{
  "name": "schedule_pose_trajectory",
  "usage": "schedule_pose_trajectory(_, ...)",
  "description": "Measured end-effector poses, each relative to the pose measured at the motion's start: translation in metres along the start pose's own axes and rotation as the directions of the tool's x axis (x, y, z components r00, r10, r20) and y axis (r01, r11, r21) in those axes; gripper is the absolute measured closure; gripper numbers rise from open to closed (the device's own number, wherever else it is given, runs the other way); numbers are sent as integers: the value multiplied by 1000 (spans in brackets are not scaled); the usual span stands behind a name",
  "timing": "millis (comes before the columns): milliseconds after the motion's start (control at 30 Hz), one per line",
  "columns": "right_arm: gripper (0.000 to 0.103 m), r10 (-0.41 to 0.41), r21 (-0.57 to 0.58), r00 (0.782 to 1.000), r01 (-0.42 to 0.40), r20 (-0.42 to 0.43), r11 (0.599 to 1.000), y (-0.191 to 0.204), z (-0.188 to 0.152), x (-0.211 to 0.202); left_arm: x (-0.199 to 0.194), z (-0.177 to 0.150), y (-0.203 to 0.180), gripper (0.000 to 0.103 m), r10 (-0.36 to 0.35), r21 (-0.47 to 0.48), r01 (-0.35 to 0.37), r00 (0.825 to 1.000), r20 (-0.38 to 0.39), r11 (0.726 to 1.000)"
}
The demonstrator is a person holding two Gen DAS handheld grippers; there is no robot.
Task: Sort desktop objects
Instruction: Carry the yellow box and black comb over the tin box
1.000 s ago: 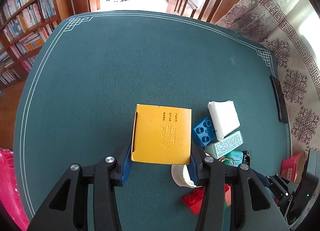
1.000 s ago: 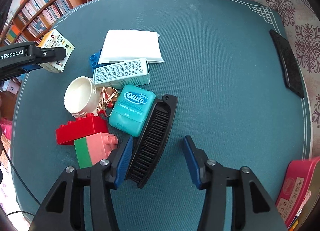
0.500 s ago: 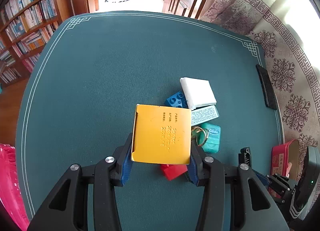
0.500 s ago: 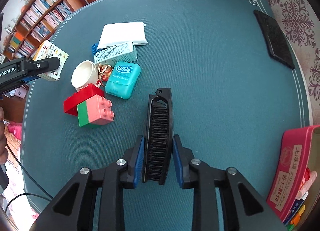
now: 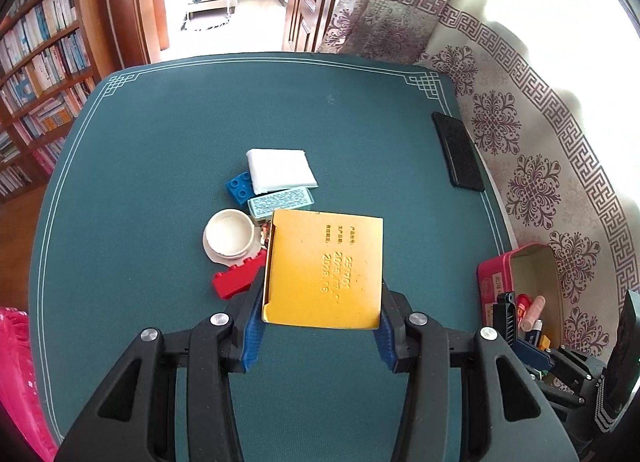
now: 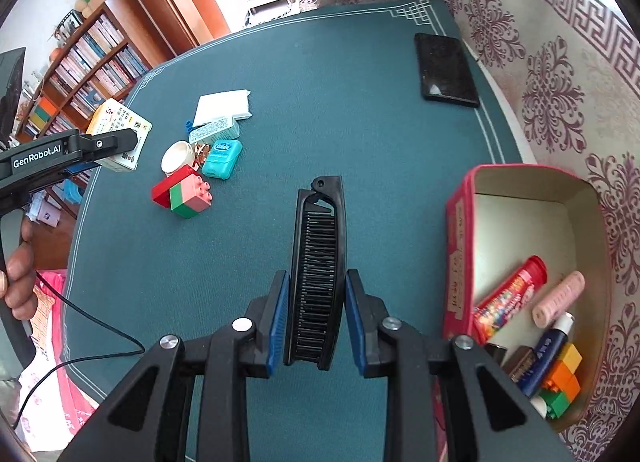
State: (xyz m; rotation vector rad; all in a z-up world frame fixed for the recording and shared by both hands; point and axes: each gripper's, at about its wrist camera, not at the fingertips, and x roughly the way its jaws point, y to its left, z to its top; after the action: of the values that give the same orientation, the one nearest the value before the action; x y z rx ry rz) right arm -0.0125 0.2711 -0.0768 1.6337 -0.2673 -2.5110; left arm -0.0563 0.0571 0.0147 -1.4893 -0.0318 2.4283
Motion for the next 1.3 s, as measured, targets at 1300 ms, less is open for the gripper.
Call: schedule_pose_trajectory(1300, 71, -173, 204, 976, 143, 136, 968, -137, -70, -110, -38, -44, -195, 54, -172, 233, 165, 985, 9, 958)
